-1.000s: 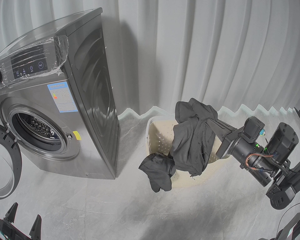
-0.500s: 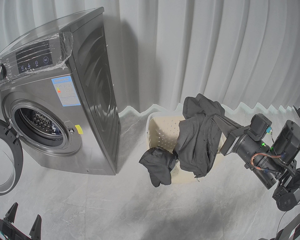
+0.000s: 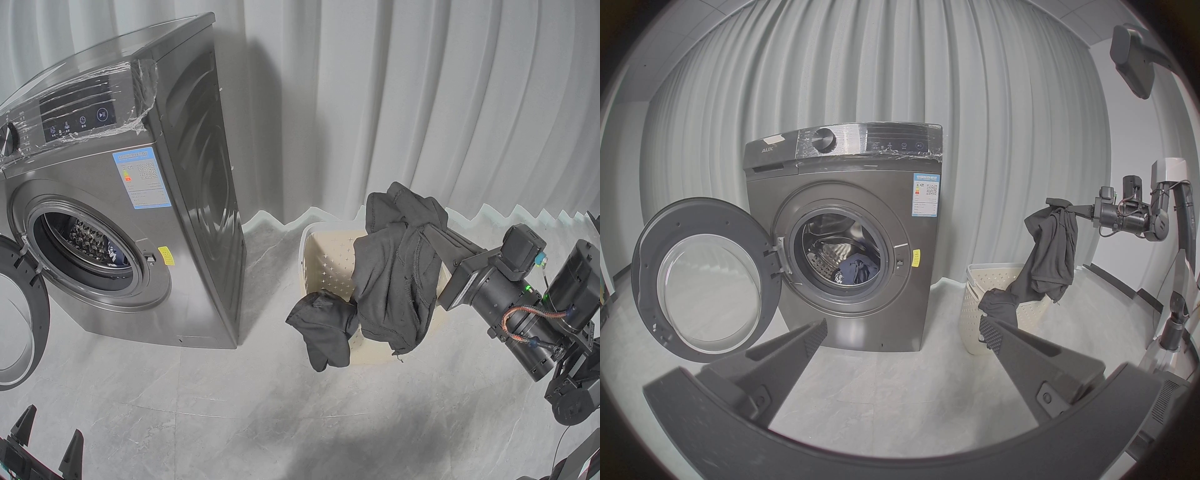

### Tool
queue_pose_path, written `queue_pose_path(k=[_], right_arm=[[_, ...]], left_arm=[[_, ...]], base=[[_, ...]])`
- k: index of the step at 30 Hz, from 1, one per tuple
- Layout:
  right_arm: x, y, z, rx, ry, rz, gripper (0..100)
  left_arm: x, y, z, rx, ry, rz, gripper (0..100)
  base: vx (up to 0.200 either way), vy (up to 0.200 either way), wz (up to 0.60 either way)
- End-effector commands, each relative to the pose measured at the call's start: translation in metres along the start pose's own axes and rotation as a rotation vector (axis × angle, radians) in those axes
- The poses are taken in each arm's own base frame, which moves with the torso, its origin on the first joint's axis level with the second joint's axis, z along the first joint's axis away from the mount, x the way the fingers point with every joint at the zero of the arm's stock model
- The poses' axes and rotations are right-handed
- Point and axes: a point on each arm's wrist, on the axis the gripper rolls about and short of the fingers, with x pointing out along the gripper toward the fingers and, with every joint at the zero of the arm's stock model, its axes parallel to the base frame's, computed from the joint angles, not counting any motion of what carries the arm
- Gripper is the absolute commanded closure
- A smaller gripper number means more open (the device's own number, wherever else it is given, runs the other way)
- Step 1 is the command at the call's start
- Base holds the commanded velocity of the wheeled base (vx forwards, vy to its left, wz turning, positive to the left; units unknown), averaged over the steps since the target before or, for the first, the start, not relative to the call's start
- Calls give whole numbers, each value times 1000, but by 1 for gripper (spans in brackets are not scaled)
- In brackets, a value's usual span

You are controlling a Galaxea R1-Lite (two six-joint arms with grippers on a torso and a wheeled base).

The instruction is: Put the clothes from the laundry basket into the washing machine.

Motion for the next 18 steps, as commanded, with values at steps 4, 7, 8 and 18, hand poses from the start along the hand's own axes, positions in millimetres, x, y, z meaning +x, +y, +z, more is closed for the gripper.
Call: queue_pose_path(k=[4, 7, 8, 18], right_arm=[[1, 4, 0, 5, -1, 24, 100], [3, 7, 2, 12, -12, 34, 100], [4, 9, 1, 15, -16, 44, 100], [1, 19, 0, 32, -37, 88, 100]], left_arm=[[0, 0, -4, -1, 3, -1, 0], [0, 0, -4, -3, 2, 0, 0], [0, 0, -4, -3, 1, 0, 0], [0, 0, -4, -1, 1, 0, 0]], base=[[0, 200, 0], [0, 200, 0], [0, 200, 0], [0, 200, 0]])
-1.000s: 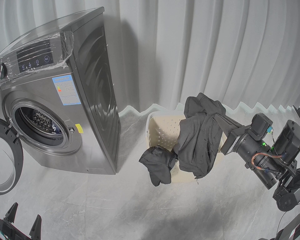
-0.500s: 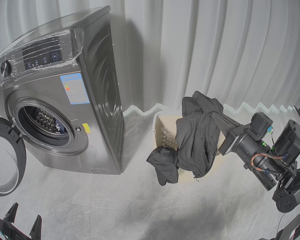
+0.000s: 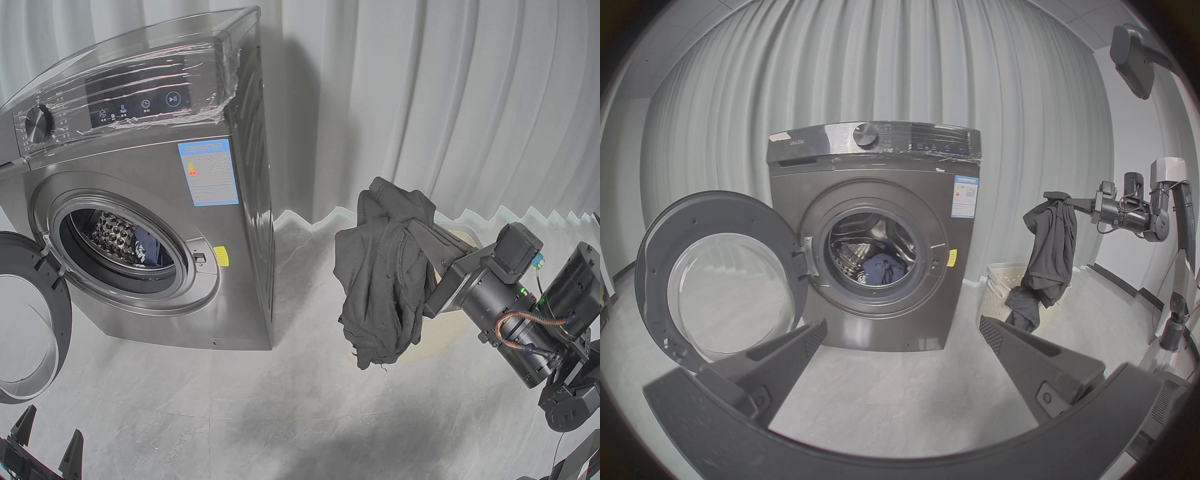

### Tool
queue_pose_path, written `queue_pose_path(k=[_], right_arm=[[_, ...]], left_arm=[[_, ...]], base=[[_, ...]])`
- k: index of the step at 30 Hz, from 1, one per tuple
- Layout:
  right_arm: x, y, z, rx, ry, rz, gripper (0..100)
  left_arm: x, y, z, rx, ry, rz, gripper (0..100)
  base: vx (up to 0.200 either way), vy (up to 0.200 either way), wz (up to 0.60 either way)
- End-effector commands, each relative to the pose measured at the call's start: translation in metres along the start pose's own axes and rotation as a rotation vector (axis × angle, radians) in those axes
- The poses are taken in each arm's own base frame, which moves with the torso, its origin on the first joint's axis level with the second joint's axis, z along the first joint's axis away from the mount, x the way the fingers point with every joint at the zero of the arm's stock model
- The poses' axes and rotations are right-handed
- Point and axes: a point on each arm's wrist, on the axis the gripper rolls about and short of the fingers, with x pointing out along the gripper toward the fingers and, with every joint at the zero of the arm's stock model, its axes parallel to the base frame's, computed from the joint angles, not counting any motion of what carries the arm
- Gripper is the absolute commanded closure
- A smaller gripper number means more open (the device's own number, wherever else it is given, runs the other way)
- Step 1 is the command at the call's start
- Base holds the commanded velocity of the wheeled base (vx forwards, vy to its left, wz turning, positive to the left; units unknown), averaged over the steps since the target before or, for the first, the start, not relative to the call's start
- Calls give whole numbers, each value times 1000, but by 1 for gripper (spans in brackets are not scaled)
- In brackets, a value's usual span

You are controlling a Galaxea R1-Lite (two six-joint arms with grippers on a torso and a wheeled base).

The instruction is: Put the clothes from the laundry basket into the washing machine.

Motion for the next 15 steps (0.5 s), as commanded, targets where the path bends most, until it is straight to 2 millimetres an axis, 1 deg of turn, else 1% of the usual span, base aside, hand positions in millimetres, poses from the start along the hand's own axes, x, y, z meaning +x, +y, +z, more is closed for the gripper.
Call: queue_pose_path(k=[1, 5, 15], right_arm=[[-1, 3, -2, 4, 7, 13, 100], [-1, 7, 3, 14, -11, 43, 100], [-1, 14, 1, 25, -12, 84, 100]], left_arm=[[0, 0, -3, 1, -1, 0, 0], [0, 0, -3, 1, -1, 0, 0], [0, 0, -3, -1, -1, 0, 0]], base=[[0, 200, 0], [0, 200, 0], [0, 200, 0]])
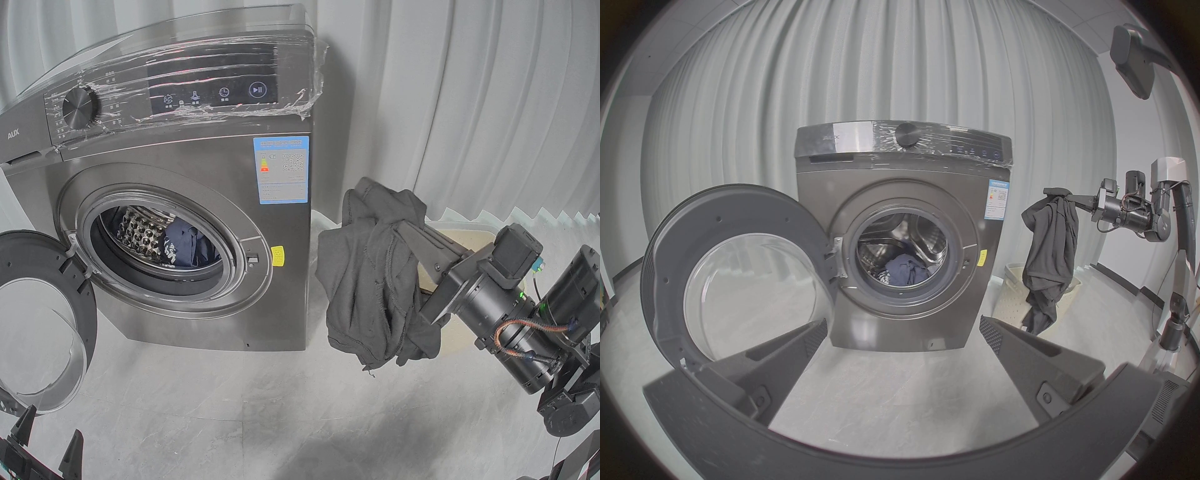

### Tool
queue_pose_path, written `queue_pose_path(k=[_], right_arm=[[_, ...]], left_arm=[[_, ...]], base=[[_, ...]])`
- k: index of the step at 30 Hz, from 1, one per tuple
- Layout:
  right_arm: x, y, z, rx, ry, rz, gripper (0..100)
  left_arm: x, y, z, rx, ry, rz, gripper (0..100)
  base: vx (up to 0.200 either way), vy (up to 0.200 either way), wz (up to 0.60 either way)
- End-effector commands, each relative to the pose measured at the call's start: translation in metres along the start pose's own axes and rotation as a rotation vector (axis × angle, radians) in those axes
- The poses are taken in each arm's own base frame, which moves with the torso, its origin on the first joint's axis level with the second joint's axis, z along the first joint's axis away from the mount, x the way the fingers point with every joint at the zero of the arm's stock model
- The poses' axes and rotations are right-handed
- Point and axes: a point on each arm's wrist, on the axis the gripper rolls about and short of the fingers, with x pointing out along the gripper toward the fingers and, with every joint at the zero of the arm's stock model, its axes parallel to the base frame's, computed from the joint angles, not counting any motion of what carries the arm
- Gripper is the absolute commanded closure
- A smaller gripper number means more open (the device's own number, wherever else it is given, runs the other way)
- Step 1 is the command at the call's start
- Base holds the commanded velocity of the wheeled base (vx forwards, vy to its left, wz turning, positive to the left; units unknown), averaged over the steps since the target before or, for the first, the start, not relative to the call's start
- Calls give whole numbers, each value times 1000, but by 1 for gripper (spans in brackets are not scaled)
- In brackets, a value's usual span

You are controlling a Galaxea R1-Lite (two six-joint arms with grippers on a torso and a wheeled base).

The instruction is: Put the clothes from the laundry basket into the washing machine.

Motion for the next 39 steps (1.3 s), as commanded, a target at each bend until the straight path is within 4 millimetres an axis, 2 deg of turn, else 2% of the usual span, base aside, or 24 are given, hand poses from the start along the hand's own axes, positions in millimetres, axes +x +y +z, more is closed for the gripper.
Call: queue_pose_path(k=[1, 7, 22, 31, 39], right_arm=[[0, 3, -1, 4, 0, 10, 100], [1, 0, 0, 3, -5, -6, 100], [2, -6, -11, -8, 38, -37, 100], [3, -6, -13, -10, 44, -40, 100], [3, -9, -14, -14, 47, -51, 100]], left_arm=[[0, 0, -3, -1, -1, 0, 0], [0, 0, -3, -1, -1, 0, 0], [0, 0, -3, -2, -1, 0, 0], [0, 0, -3, -2, -1, 0, 0], [0, 0, -3, -2, -1, 0, 0]], base=[[0, 200, 0], [0, 0, 0], [-200, 0, 0], [0, 0, 0], [0, 200, 0]])
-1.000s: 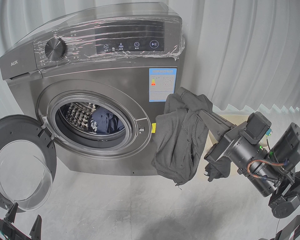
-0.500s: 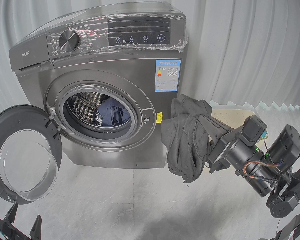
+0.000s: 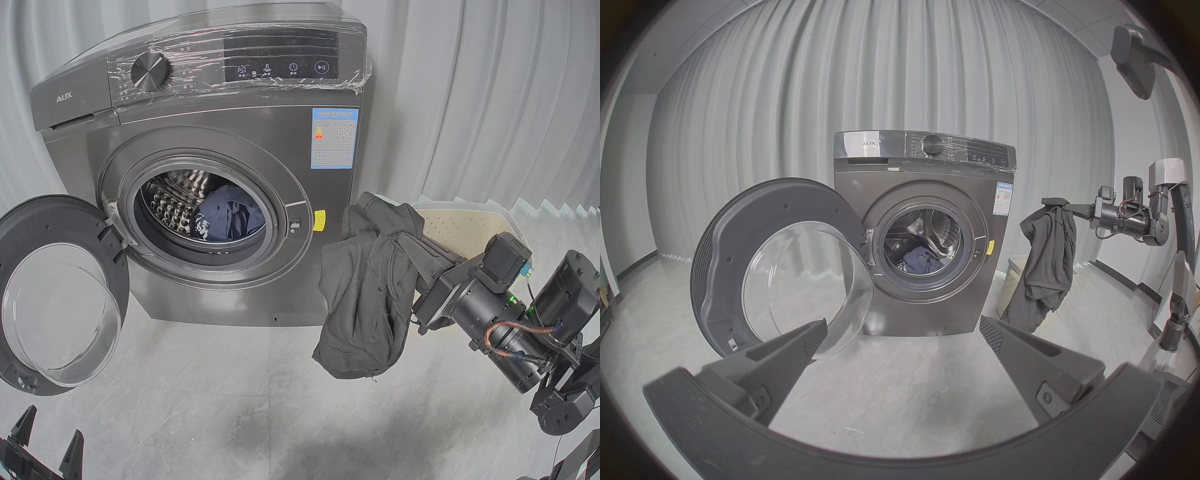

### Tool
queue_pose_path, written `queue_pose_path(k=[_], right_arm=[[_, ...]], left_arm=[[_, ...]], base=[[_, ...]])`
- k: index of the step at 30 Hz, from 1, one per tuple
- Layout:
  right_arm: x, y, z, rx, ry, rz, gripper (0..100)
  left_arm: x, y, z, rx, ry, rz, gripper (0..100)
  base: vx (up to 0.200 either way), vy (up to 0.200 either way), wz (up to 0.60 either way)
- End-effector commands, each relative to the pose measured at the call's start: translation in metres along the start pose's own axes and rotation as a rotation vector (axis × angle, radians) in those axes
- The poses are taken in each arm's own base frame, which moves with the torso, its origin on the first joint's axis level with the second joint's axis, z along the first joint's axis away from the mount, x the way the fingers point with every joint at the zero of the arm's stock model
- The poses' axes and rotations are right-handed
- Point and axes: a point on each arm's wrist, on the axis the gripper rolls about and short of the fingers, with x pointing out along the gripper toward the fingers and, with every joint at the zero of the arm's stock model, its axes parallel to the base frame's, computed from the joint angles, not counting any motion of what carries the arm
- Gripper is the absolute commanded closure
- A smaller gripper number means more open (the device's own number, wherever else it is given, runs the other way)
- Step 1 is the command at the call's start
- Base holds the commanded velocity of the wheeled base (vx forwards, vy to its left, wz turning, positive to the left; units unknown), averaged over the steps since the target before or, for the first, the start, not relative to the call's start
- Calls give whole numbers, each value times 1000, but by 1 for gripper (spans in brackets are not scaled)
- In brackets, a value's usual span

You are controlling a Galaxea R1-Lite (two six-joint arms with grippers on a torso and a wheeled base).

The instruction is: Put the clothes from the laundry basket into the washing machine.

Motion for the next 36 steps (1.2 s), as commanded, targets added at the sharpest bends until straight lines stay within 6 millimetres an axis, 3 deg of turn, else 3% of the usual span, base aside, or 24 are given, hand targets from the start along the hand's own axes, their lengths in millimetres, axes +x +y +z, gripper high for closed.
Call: queue_pose_path(k=[1, 19, 36], right_arm=[[0, 0, -1, 0, 2, 0, 100], [-2, -1, -3, -3, 14, -2, 100], [-1, -1, -5, -5, 23, -3, 100]], left_arm=[[0, 0, -3, -1, -1, 0, 0], [0, 0, -3, -1, -1, 0, 0], [0, 0, -3, -1, -1, 0, 0]], base=[[0, 200, 0], [0, 200, 0], [0, 0, 0]])
